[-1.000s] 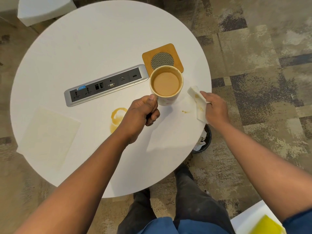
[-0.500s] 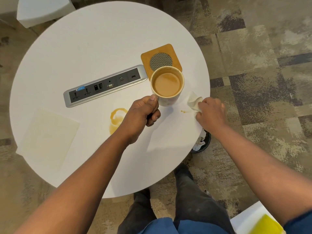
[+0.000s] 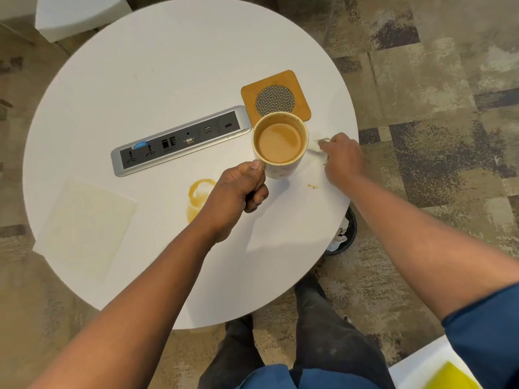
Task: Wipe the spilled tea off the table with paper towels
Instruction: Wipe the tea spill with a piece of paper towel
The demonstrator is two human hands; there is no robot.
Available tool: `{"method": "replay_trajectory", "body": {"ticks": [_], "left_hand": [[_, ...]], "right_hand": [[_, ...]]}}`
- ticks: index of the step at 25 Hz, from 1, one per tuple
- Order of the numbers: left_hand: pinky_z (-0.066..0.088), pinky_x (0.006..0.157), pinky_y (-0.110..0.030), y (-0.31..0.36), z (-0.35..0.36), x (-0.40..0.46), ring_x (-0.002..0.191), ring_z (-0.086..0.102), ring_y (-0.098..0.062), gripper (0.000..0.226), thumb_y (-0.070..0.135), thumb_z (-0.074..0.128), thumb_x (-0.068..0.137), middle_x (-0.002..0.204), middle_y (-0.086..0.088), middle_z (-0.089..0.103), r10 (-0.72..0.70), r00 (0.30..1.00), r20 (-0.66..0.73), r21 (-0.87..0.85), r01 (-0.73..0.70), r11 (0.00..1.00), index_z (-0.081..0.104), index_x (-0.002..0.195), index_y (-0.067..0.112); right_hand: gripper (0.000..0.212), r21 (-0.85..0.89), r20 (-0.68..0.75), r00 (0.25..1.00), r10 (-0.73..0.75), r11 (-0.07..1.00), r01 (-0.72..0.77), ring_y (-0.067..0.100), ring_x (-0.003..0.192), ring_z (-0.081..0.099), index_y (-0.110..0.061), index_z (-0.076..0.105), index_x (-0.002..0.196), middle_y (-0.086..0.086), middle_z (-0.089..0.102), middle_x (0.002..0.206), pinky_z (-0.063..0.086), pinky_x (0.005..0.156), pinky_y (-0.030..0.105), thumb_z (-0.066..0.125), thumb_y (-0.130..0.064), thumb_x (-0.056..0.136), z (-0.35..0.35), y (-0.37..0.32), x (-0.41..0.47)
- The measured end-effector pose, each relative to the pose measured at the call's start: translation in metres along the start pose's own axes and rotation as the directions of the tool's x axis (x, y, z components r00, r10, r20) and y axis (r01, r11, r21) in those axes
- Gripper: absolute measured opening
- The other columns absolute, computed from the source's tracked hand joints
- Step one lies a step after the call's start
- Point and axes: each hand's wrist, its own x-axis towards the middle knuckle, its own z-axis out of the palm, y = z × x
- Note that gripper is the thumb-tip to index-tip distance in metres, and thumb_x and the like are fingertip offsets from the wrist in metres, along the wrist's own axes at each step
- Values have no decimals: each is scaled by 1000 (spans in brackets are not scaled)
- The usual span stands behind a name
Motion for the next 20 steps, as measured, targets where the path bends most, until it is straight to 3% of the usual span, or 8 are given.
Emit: {"method": "replay_trajectory", "body": {"ticks": [3,5,8,13,16,18,20], "left_hand": [[31,52,-23,-1,-2,0,58,30,-17,43,42,44,102,56,4,44,-3,1000,-7,-1,3,1000,47,61,30],[31,52,-23,0,-2,0,58,31,-16,43,41,44,102,57,3,45,-1,1000,-11,-6,1,1000,47,61,30],[31,52,-23,1,-3,0,57,31,-16,43,41,43,102,57,3,45,3,1000,-9,-6,-3,1000,47,61,30],[32,52,-22,1,-3,-3,57,31,-15,43,41,43,103,56,4,44,7,1000,-2,-4,-7,1000,47,61,30],[33,51,-21,1,-3,-4,57,32,-15,43,41,43,103,57,4,44,7,1000,1,-8,-7,1000,47,61,31],[33,52,-21,0,-1,-5,57,31,-15,43,41,43,103,57,4,44,6,1000,5,-3,-6,1000,47,61,31],[33,52,-21,0,-1,-5,57,31,-15,43,42,43,103,57,4,45,5,1000,8,5,-5,1000,47,61,31]], "right_hand": [[31,-30,139,982,-125,991,130,26,105,51,-15,63,124,10,57,122,40,82,32,47,-20,98,7,-8,7],[34,-70,187,936,-297,947,314,31,110,51,-16,69,121,8,60,123,44,89,39,51,-4,94,9,-12,1],[40,-53,272,837,-475,861,506,36,106,54,-14,76,112,8,66,119,47,86,43,56,9,87,9,-5,-11],[42,-16,392,767,-507,830,557,37,102,57,-8,79,95,9,70,111,41,81,31,51,17,77,4,18,-29],[45,-37,484,784,-388,886,461,30,109,55,-17,78,89,3,68,116,37,84,27,48,15,78,-5,38,-39],[46,1,495,838,-229,965,264,22,108,57,-25,76,93,-1,67,117,46,90,32,48,10,83,-14,48,-44],[37,269,408,909,-91,963,-24,19,101,62,-26,74,104,-2,70,113,52,81,31,56,3,89,-21,53,-47]]}}
